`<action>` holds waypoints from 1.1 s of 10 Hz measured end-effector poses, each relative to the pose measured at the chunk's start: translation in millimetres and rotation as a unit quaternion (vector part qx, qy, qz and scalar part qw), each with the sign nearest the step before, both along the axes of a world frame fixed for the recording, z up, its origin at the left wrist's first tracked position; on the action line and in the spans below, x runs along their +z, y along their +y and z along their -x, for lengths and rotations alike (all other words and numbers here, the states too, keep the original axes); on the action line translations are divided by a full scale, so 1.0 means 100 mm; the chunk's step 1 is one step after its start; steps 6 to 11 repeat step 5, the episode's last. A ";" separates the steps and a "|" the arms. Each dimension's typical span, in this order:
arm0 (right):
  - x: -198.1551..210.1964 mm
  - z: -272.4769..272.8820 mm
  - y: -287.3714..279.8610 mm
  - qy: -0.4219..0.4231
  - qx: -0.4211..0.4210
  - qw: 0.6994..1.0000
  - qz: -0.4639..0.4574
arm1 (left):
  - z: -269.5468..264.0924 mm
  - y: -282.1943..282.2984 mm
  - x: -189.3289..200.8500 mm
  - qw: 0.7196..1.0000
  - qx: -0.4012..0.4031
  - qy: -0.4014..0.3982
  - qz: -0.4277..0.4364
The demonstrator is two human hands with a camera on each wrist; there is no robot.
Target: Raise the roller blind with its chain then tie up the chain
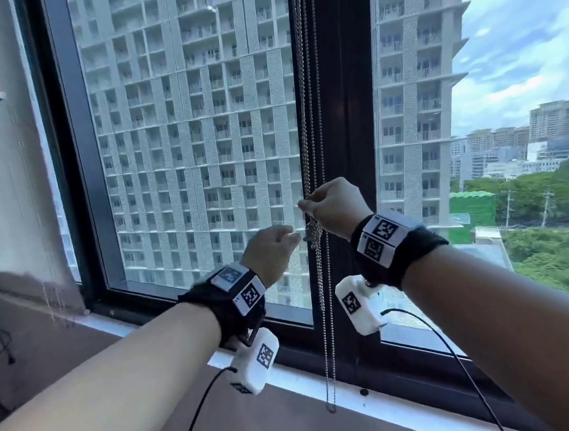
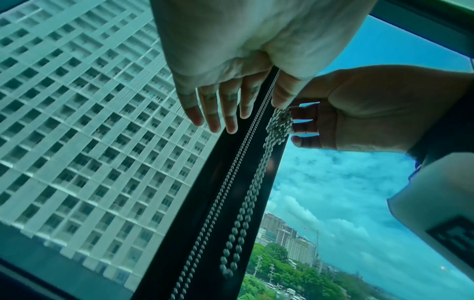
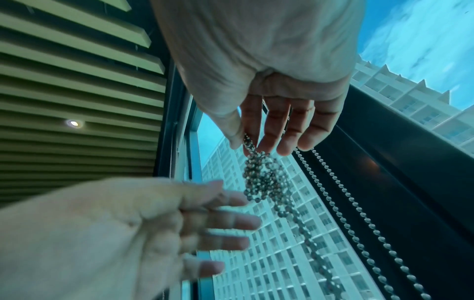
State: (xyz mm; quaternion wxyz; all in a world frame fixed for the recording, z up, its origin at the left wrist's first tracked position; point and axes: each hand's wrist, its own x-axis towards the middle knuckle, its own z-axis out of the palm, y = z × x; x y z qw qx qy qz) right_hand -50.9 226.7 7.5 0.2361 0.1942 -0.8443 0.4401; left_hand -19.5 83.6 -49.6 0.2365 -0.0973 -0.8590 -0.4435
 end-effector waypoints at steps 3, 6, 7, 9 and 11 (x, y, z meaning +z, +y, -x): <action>0.12 0.18 -0.02 -0.014 -0.084 0.990 -0.112 | 0.14 -0.16 0.55 0.978 0.090 0.012 0.190; 0.25 0.11 -0.02 0.014 -0.181 0.967 -0.176 | 0.15 -0.41 0.78 0.964 0.138 0.004 0.228; 0.25 0.11 -0.02 0.014 -0.181 0.967 -0.176 | 0.15 -0.41 0.78 0.964 0.138 0.004 0.228; 0.25 0.11 -0.02 0.014 -0.181 0.967 -0.176 | 0.15 -0.41 0.78 0.964 0.138 0.004 0.228; 0.25 0.11 -0.02 0.014 -0.181 0.967 -0.176 | 0.15 -0.41 0.78 0.964 0.138 0.004 0.228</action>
